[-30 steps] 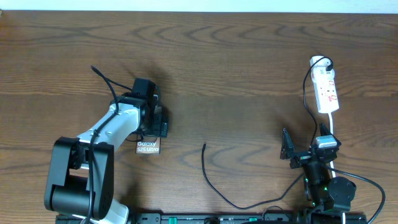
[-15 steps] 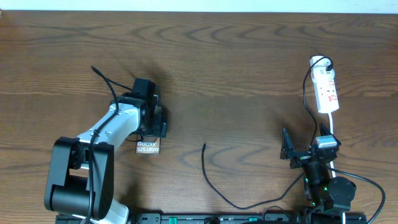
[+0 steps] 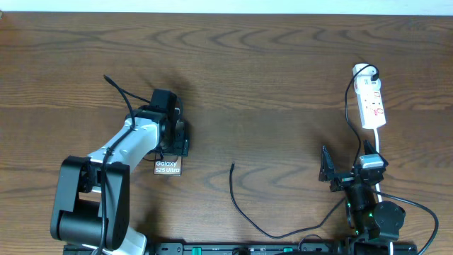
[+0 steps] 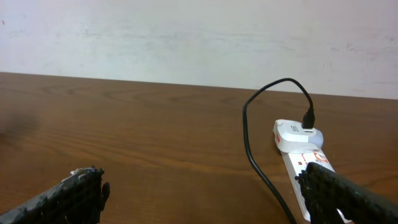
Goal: Plug charger to phone and switch on socket
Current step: 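Close the left gripper on the phone's top end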
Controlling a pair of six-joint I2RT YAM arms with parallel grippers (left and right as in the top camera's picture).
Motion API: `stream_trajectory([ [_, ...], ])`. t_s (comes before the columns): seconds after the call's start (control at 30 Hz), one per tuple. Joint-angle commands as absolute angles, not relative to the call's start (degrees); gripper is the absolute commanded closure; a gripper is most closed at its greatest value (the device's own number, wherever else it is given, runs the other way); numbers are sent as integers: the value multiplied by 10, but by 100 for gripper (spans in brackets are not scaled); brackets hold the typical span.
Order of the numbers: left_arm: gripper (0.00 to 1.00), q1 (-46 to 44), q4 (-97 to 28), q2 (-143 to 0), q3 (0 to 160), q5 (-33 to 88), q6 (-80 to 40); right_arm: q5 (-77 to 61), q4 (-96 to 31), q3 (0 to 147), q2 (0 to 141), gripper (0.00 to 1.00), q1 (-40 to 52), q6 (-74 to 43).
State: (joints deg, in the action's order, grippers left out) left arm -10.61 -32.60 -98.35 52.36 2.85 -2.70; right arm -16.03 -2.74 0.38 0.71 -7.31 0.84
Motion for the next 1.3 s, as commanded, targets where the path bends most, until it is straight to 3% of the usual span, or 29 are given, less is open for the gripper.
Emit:
stream_trajectory([
  [0.0,19,-107,-329,-977,513,21,-20,-160,-30,3,4,1,-71,13],
  [0.37,25,-107,-329,-977,513,21,-20,-160,-30,3,4,1,-71,13],
  [0.5,32,-107,-329,-977,513,21,-20,-160,-30,3,4,1,-71,13],
  [0.6,46,-107,-329,-977,513,21,-20,-160,-30,3,4,1,-71,13],
  [0.63,59,-107,-329,-977,513,21,-20,-160,-30,3,4,1,-71,13],
  [0.8,91,-107,-329,-977,513,21,-20,-160,-30,3,4,1,-71,13],
  [1.27,93,-107,-329,-977,514,22,-20,-160,-30,3,4,1,-71,13],
])
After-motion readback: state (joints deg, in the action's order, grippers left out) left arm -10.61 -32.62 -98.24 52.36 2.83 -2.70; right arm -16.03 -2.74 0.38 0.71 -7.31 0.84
